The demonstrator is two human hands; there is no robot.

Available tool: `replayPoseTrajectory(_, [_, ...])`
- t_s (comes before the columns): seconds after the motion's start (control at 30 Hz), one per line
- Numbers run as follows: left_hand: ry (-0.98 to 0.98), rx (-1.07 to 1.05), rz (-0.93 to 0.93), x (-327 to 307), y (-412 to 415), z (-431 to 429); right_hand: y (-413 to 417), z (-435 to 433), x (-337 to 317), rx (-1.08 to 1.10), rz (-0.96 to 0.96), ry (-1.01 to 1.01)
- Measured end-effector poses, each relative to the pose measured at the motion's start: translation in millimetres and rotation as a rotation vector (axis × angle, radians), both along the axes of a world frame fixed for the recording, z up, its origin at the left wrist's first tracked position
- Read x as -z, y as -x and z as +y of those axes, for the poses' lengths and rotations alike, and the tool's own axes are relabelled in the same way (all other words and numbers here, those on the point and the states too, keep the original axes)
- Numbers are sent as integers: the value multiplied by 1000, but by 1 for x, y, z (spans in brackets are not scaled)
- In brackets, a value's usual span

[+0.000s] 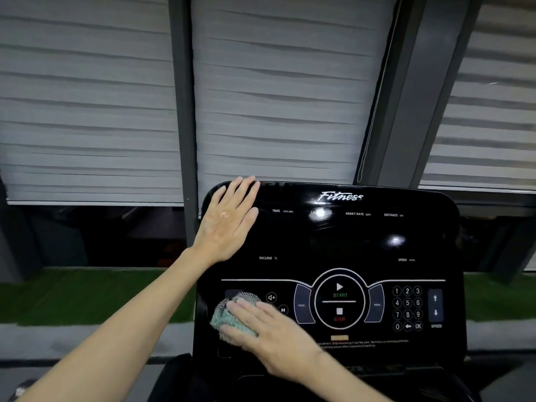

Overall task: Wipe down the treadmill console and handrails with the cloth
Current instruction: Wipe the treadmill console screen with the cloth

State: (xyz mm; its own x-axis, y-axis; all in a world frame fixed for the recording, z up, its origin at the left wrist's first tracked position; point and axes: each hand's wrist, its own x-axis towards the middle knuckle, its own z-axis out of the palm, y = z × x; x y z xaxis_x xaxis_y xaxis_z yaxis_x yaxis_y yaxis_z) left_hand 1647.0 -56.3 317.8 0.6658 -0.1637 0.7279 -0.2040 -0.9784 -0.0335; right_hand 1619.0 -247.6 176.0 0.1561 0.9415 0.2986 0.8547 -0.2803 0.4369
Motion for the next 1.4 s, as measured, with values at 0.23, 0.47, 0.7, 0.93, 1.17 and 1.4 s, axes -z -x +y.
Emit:
replayPoseTrajectory(0.23, [171, 170, 164, -9, 0, 6, -48, 41, -108, 168, 182, -496])
replayPoseTrajectory(0.47, [264, 204, 214, -13, 5, 7, -2, 40, -14, -122, 171, -110])
replayPoseTrajectory(0.7, [176, 117, 165, -9, 2, 7, -16, 24, -43, -125, -47, 153])
replayPoseTrajectory(0.93, [137, 70, 80, -6, 0, 5, -53, 16, -104, 155, 98, -479])
replayPoseTrajectory(1.17, [34, -13, -16, 0, 1, -1, -7, -41, -11, -159, 75, 216])
replayPoseTrajectory(1.4, [-43, -118, -83, 7, -3, -4, -93, -87, -115, 246, 13, -414])
